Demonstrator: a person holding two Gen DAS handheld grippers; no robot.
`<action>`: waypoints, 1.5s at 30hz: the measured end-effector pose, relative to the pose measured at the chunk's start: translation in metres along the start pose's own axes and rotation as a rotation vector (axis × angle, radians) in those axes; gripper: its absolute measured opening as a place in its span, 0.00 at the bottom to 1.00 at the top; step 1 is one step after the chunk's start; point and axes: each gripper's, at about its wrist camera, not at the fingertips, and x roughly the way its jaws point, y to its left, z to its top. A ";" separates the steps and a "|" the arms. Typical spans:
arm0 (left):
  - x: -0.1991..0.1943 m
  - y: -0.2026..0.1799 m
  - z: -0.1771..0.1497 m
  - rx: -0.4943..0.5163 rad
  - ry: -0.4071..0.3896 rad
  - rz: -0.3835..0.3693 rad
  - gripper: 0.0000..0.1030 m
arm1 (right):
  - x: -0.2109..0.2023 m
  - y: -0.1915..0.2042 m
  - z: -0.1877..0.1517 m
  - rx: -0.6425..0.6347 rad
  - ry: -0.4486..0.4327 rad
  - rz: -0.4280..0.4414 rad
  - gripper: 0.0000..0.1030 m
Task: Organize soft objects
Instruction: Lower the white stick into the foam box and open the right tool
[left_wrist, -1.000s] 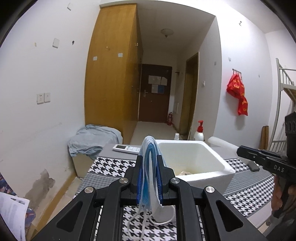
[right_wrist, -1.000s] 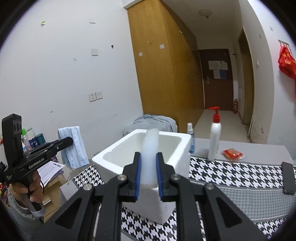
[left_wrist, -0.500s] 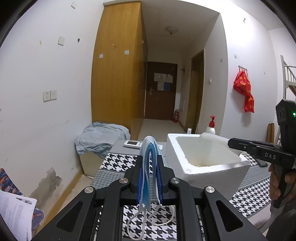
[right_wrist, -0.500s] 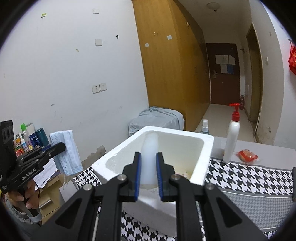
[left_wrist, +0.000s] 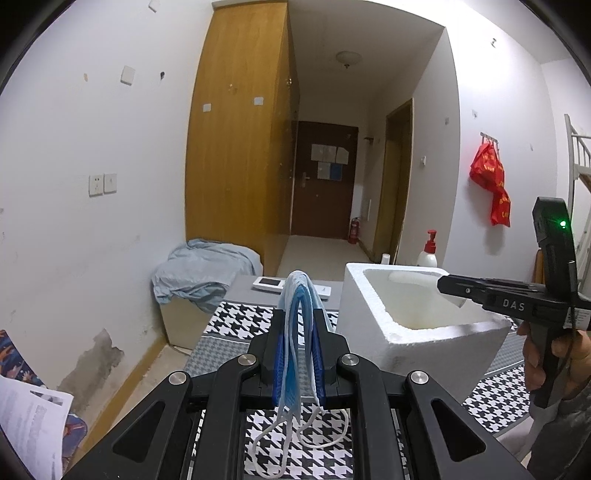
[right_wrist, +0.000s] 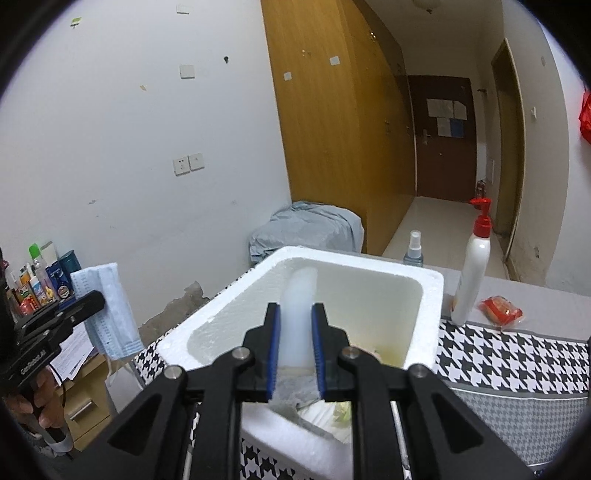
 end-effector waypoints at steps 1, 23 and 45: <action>0.001 0.001 0.000 -0.001 0.001 0.001 0.14 | 0.002 0.000 0.000 0.000 0.007 -0.004 0.20; 0.006 0.011 0.003 -0.024 0.000 0.010 0.14 | -0.006 -0.003 0.001 0.026 -0.048 -0.067 1.00; -0.001 -0.011 0.022 0.014 -0.048 -0.038 0.14 | -0.044 -0.019 -0.007 0.077 -0.098 -0.087 1.00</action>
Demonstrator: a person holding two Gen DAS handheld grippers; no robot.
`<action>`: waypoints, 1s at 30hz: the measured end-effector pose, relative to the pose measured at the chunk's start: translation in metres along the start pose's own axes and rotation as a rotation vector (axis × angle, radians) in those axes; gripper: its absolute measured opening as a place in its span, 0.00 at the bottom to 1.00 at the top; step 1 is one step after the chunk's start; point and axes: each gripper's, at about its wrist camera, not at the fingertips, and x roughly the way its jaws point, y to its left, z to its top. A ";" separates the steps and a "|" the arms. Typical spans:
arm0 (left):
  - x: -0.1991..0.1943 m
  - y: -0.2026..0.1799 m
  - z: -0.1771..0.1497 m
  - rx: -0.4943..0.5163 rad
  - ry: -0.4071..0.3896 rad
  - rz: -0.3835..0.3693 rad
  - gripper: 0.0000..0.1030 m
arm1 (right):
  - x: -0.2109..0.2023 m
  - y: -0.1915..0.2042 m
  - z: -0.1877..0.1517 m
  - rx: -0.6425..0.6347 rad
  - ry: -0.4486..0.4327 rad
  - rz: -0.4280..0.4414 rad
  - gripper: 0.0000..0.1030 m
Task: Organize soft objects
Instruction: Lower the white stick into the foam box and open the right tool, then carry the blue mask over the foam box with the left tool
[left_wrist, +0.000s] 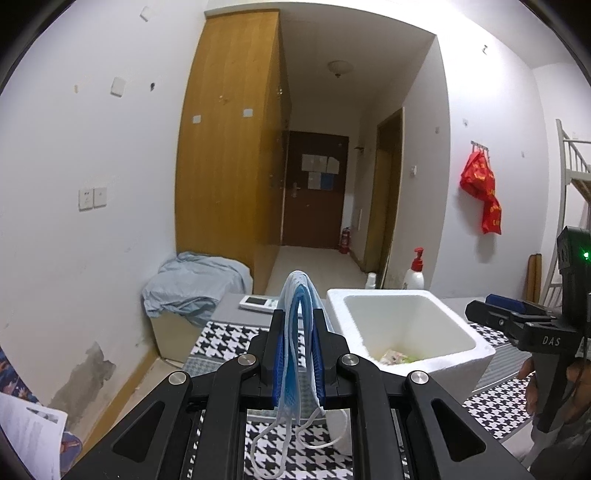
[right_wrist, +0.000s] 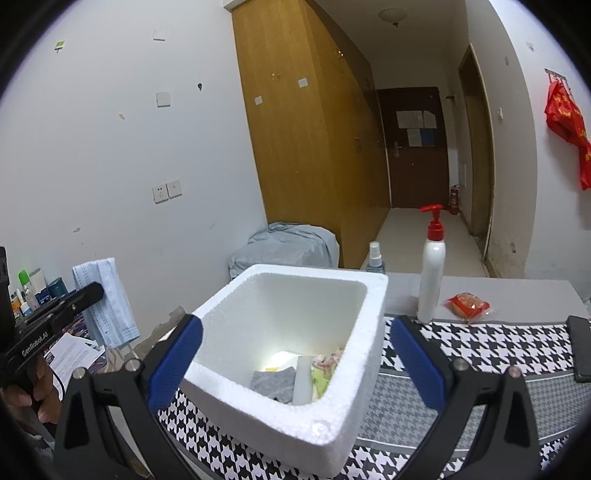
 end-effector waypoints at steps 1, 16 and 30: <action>0.001 -0.002 0.002 0.003 -0.004 -0.006 0.14 | -0.002 -0.001 0.000 0.001 -0.003 -0.004 1.00; 0.014 -0.027 0.020 0.036 -0.015 -0.106 0.14 | -0.036 -0.017 -0.007 -0.001 -0.034 -0.109 1.00; 0.042 -0.061 0.034 0.077 0.039 -0.246 0.14 | -0.072 -0.024 -0.023 0.021 -0.047 -0.204 1.00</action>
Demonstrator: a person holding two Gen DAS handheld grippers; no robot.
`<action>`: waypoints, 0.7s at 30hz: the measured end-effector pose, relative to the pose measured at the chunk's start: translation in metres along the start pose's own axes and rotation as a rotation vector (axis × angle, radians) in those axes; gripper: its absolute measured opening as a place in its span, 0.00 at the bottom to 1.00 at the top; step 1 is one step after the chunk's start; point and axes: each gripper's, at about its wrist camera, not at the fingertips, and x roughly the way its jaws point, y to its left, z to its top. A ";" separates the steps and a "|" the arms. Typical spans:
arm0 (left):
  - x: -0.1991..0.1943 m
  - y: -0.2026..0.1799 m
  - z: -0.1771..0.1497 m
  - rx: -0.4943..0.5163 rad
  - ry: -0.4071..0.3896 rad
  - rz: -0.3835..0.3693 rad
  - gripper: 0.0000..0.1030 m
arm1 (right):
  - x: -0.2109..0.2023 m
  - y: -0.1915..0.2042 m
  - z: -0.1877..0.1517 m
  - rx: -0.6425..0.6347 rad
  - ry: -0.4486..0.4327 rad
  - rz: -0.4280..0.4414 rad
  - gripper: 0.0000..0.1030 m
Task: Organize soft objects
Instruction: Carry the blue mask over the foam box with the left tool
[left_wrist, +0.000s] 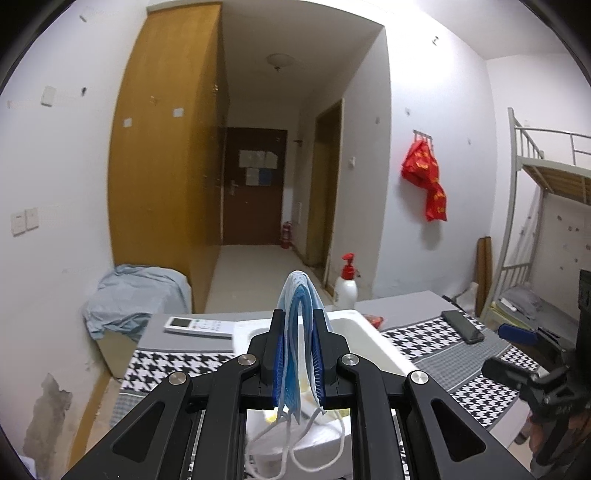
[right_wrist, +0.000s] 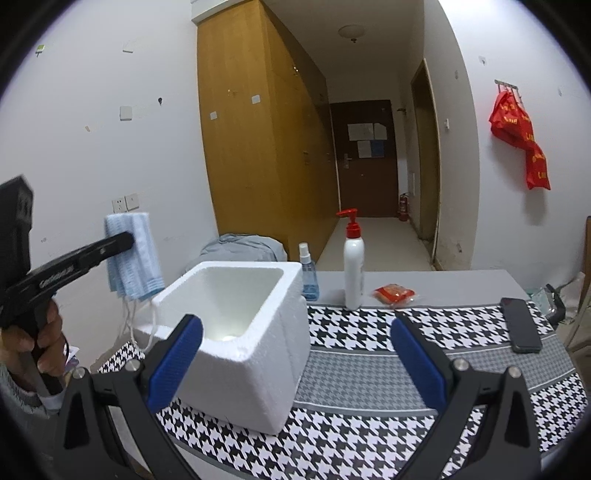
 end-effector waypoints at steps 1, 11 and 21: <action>0.002 -0.002 0.000 0.002 0.004 -0.011 0.14 | -0.002 0.000 -0.001 -0.006 0.001 -0.008 1.00; 0.032 -0.028 0.003 0.028 0.061 -0.086 0.14 | -0.011 -0.009 -0.014 -0.025 0.021 -0.081 1.00; 0.062 -0.030 0.003 0.027 0.120 -0.069 0.14 | -0.019 -0.018 -0.028 -0.011 0.031 -0.118 1.00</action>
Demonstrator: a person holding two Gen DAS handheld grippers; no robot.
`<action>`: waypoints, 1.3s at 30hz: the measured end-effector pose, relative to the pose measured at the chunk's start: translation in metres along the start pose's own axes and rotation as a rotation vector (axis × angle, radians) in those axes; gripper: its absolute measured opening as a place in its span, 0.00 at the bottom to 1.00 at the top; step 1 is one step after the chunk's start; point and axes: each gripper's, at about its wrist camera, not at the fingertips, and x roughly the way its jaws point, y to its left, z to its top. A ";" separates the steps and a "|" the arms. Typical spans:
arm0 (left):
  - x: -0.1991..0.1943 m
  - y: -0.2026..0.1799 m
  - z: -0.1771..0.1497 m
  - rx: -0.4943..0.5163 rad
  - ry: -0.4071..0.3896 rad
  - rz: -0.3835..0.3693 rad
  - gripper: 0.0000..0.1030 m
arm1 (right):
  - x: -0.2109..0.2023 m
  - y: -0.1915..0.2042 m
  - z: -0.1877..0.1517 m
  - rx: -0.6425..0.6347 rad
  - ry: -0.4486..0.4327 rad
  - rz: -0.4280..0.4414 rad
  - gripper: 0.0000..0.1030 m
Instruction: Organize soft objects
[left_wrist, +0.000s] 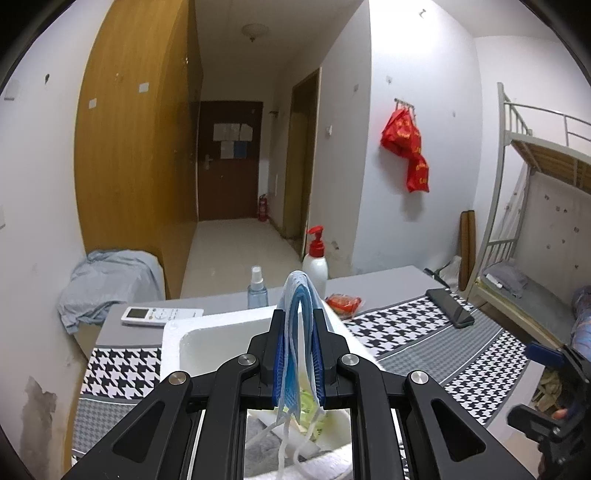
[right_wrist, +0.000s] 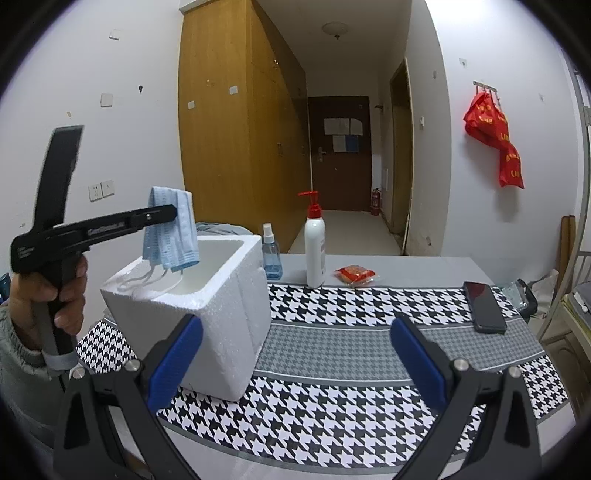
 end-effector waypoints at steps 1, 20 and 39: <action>0.003 0.001 0.000 -0.002 0.006 0.005 0.14 | 0.000 0.000 -0.001 0.000 0.001 0.000 1.00; 0.011 0.012 -0.009 -0.030 -0.011 0.096 0.94 | -0.008 0.000 -0.011 0.020 0.010 -0.049 1.00; -0.044 -0.005 -0.014 -0.017 -0.076 0.079 0.99 | -0.033 0.005 -0.015 0.024 -0.016 -0.057 1.00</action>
